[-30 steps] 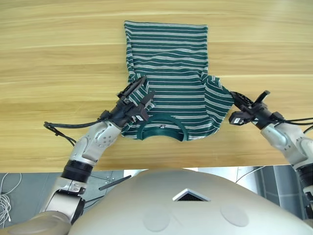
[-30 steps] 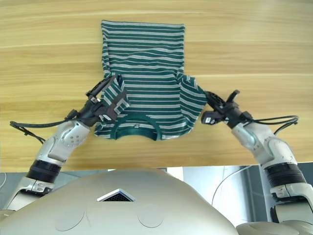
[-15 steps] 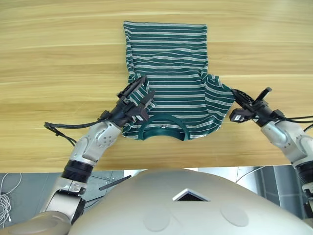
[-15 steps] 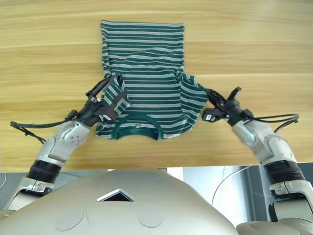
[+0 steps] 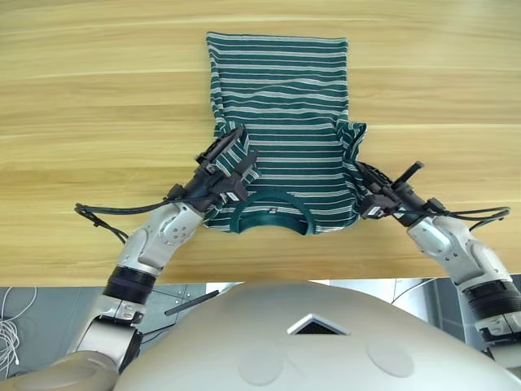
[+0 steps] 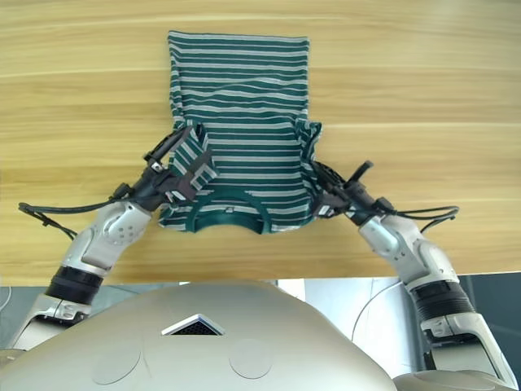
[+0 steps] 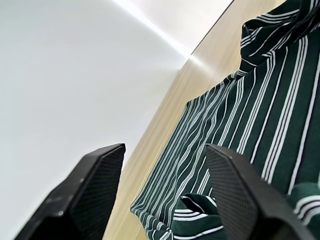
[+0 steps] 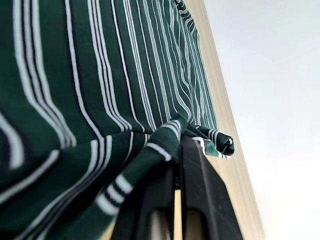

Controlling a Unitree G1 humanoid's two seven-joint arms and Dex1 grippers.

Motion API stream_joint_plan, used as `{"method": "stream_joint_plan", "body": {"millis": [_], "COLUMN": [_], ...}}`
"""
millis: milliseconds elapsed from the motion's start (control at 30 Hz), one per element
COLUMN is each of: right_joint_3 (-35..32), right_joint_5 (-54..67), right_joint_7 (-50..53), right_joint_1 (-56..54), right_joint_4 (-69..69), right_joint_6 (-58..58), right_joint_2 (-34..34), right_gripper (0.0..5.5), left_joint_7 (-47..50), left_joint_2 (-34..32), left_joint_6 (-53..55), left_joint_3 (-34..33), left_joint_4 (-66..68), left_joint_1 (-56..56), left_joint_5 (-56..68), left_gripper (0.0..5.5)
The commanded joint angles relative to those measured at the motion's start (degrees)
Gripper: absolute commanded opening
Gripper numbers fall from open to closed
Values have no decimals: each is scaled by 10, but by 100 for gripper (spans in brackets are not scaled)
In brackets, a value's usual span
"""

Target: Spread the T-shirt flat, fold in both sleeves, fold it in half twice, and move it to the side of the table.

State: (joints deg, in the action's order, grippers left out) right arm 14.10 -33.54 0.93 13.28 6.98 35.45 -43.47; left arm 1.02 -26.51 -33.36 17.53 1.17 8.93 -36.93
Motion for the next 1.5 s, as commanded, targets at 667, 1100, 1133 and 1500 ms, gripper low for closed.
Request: {"method": "stream_joint_plan", "body": {"millis": [667,1100,1133,1500], "right_joint_3": [-37,14,15,18], "right_joint_5": [77,49,46,10], "right_joint_7": [-128,-158,-156,-125], "right_joint_1": [-12,-59,-59,-116], "right_joint_4": [-58,-44,-41,31], "right_joint_6": [17,26,25,33], "right_joint_2": [-6,44,45,60], "right_gripper": [1,1,1,1], "left_joint_7": [7,9,9,14], "left_joint_2": [15,27,27,37], "left_joint_6": [8,8,8,7], "left_joint_3": [13,22,22,30], "left_joint_4": [8,22,24,30], "left_joint_1": [-8,-16,-17,-15], "left_joint_5": [-15,-17,-17,-21], "left_gripper": [299,299,299,299]}}
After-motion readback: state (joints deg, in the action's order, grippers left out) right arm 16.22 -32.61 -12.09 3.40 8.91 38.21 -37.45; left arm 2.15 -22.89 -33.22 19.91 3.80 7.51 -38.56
